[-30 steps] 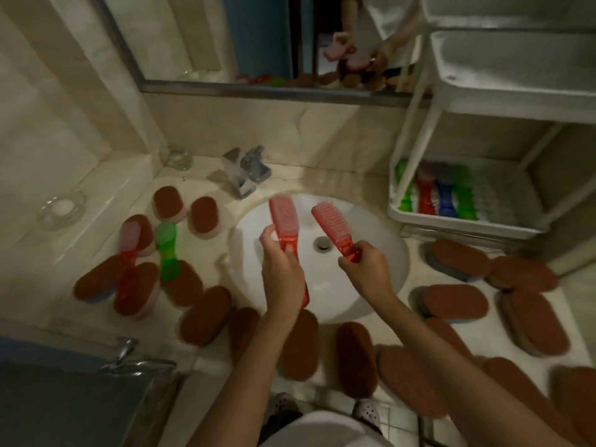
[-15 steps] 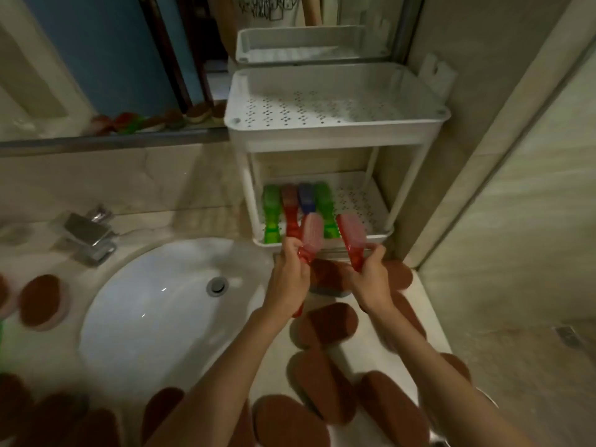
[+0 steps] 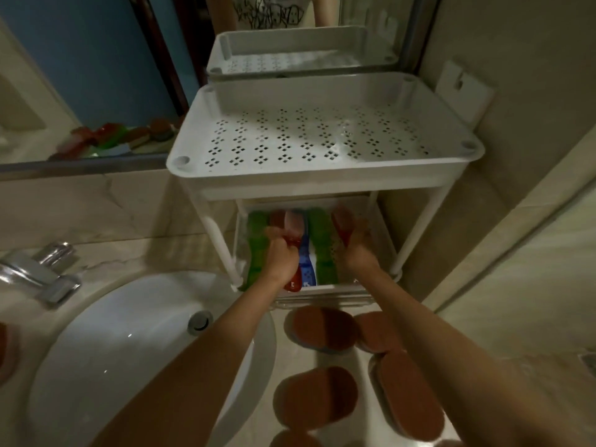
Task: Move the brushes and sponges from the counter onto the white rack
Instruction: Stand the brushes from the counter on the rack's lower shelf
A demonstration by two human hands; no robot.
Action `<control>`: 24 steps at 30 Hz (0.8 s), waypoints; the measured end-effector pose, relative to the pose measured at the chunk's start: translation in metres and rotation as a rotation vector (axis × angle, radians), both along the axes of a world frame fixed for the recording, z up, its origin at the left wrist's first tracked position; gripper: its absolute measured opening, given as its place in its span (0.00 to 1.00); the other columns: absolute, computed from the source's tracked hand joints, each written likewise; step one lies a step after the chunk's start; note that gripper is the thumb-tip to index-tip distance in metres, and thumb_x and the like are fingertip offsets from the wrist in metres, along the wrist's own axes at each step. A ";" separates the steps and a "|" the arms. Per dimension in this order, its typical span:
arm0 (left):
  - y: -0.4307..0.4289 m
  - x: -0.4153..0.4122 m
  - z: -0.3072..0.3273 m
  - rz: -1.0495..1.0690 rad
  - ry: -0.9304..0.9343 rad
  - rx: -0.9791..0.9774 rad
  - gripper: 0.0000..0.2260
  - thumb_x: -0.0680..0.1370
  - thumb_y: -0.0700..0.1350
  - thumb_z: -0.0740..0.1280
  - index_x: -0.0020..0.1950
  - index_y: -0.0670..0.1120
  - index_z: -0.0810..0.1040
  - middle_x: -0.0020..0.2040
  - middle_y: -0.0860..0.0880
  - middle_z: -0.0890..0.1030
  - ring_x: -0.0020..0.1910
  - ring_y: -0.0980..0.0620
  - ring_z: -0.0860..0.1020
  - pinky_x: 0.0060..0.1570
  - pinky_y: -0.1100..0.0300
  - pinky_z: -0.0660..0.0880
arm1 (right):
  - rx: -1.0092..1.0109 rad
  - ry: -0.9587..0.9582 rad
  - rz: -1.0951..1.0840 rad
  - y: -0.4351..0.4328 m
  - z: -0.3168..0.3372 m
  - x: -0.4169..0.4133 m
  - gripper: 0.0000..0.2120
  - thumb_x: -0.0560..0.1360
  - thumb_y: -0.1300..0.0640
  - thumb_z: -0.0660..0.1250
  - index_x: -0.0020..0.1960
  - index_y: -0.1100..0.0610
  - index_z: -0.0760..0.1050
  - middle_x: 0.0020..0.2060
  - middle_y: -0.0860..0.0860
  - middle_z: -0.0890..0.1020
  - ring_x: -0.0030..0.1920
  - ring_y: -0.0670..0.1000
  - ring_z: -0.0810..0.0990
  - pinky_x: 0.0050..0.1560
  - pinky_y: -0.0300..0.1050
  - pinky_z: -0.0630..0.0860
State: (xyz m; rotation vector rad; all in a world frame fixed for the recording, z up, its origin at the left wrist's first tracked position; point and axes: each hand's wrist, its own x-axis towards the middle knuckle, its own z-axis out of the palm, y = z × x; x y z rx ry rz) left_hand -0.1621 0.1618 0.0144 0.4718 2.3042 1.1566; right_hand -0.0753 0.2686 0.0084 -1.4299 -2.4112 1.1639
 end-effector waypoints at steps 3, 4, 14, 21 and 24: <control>0.005 -0.004 -0.003 0.017 -0.041 0.012 0.17 0.80 0.36 0.55 0.69 0.40 0.64 0.58 0.36 0.77 0.50 0.43 0.77 0.50 0.54 0.75 | 0.037 -0.082 0.007 0.002 -0.012 -0.006 0.25 0.80 0.62 0.57 0.74 0.66 0.53 0.70 0.63 0.66 0.68 0.61 0.68 0.67 0.53 0.66; 0.006 -0.003 -0.004 0.017 -0.058 0.020 0.16 0.79 0.36 0.55 0.68 0.40 0.64 0.59 0.36 0.77 0.53 0.40 0.78 0.54 0.50 0.76 | 0.066 -0.123 0.035 0.002 -0.016 -0.007 0.25 0.81 0.60 0.55 0.74 0.65 0.52 0.69 0.63 0.67 0.66 0.61 0.70 0.66 0.53 0.68; 0.013 -0.004 0.006 0.113 -0.216 0.155 0.15 0.75 0.29 0.58 0.49 0.49 0.70 0.55 0.41 0.77 0.53 0.42 0.78 0.53 0.49 0.77 | 0.063 0.047 0.166 -0.016 0.018 0.000 0.12 0.77 0.60 0.62 0.57 0.66 0.75 0.51 0.62 0.81 0.52 0.59 0.80 0.43 0.41 0.70; 0.026 -0.004 0.010 0.229 -0.251 0.288 0.10 0.78 0.35 0.58 0.56 0.44 0.72 0.58 0.41 0.76 0.53 0.43 0.78 0.50 0.52 0.77 | -0.111 0.094 0.288 -0.036 0.027 0.003 0.10 0.73 0.58 0.67 0.47 0.66 0.79 0.40 0.58 0.81 0.41 0.54 0.79 0.37 0.42 0.71; 0.028 0.001 0.006 0.185 -0.258 0.303 0.12 0.78 0.35 0.58 0.62 0.41 0.71 0.62 0.39 0.75 0.57 0.41 0.77 0.48 0.54 0.79 | -0.180 0.159 0.195 -0.031 0.026 0.003 0.05 0.73 0.62 0.68 0.43 0.65 0.79 0.38 0.59 0.82 0.40 0.56 0.80 0.39 0.46 0.77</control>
